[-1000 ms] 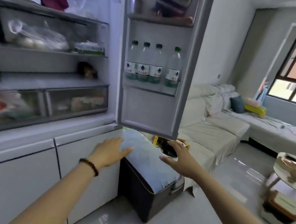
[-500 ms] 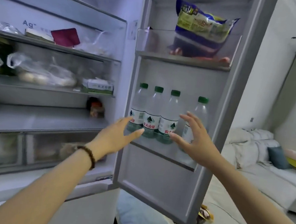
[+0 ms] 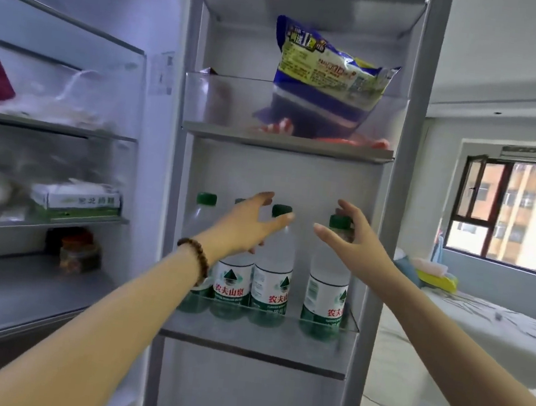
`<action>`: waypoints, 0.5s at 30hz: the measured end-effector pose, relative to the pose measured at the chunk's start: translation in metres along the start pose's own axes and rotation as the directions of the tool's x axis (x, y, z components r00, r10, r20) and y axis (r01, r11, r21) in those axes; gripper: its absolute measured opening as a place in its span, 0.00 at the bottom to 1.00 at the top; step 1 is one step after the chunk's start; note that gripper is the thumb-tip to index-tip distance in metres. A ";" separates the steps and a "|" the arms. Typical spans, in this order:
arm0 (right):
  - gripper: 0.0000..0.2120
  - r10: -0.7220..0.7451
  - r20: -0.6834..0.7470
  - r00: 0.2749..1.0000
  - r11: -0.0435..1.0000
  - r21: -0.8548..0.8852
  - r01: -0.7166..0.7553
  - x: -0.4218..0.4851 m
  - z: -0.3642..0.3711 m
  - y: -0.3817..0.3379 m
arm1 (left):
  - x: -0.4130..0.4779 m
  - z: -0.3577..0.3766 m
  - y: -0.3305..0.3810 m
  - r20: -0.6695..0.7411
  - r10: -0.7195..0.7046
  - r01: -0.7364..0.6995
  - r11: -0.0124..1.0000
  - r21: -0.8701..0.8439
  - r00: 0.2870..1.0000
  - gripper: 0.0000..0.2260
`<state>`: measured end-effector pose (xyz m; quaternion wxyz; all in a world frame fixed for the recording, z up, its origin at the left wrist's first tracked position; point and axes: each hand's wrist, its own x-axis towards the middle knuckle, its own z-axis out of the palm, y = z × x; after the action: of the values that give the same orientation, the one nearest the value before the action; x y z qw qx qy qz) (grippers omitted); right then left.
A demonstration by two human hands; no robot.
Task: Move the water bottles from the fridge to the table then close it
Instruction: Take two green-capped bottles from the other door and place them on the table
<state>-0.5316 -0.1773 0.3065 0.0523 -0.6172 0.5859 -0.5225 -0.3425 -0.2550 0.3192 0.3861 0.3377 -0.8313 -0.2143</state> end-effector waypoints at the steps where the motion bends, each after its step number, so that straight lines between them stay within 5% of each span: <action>1: 0.39 0.013 -0.008 1.000 1.000 -0.003 -0.013 0.000 0.003 0.002 | 0.002 0.003 -0.002 0.019 0.014 -0.014 1.000 0.021 1.000 0.33; 7: 0.35 0.022 -0.061 0.998 0.998 0.062 -0.018 -0.006 0.011 0.014 | 0.000 0.007 -0.009 0.014 0.163 -0.163 0.987 0.005 0.986 0.25; 12: 0.20 -0.016 -0.084 0.996 0.997 0.074 0.022 -0.011 0.012 0.025 | -0.005 0.019 -0.013 0.008 0.192 -0.191 0.981 -0.035 0.981 0.30; 15: 0.25 -0.031 -0.077 0.997 0.993 0.112 0.040 -0.016 0.012 0.029 | -0.007 0.034 -0.018 0.033 0.204 -0.197 0.969 -0.148 0.978 0.30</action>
<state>-0.5386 -0.1804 0.2723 0.0558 -0.6036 0.5458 -0.5785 -0.3587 -0.2591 0.2838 0.4090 0.2179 -0.8526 -0.2413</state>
